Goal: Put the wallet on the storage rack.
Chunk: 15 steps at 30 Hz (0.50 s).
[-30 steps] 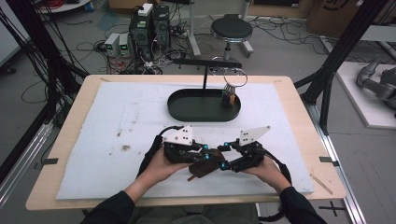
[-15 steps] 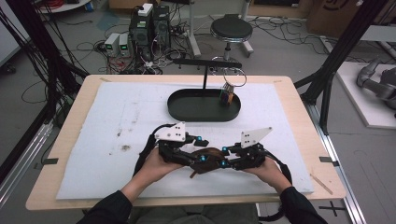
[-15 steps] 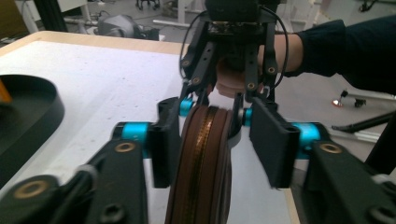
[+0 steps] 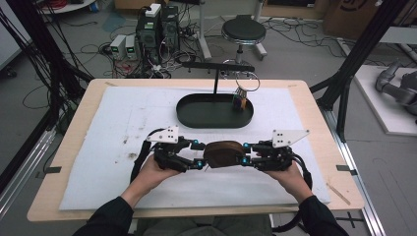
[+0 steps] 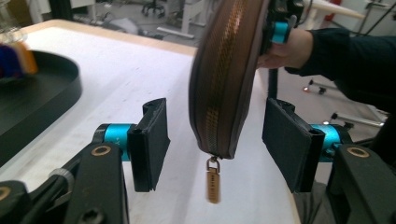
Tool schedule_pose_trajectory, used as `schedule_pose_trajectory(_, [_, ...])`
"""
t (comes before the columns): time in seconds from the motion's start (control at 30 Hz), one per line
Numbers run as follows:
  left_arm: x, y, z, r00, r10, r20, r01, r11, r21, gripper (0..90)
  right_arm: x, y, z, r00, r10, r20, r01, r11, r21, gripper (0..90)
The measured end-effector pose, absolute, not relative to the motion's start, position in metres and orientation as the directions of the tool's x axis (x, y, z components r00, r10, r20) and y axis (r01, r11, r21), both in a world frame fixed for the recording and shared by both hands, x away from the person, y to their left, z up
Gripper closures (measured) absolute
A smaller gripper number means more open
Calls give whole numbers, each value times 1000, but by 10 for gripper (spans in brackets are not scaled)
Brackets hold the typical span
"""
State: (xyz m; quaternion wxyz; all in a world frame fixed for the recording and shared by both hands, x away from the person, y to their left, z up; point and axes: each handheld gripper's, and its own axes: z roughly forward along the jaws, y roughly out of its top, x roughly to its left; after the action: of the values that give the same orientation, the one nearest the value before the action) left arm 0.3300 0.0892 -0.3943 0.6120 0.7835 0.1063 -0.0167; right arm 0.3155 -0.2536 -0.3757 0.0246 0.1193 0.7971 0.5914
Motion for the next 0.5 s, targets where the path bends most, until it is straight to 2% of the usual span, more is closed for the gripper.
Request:
schedule_pose_trajectory(0.1, [329, 84, -394, 981, 123, -149, 174, -216, 961, 430, 314, -252, -373, -973, 205, 107, 159, 258, 953, 684])
schedule_pose_trajectory(0.23, [329, 81, -395, 986, 96, -136, 154, -213, 965, 583, 313, -249, -373, -975, 195, 108, 157, 257, 953, 684])
schedule_pose_trajectory(0.3, [329, 82, -394, 988, 81, -131, 145, -209, 967, 625, 313, -250, -373, -975, 198, 99, 149, 255, 955, 682])
schedule_pose_trajectory(0.5, [326, 81, -388, 993, 57, -106, 117, -243, 963, 671, 315, -252, -373, -979, 173, 109, 153, 265, 952, 639])
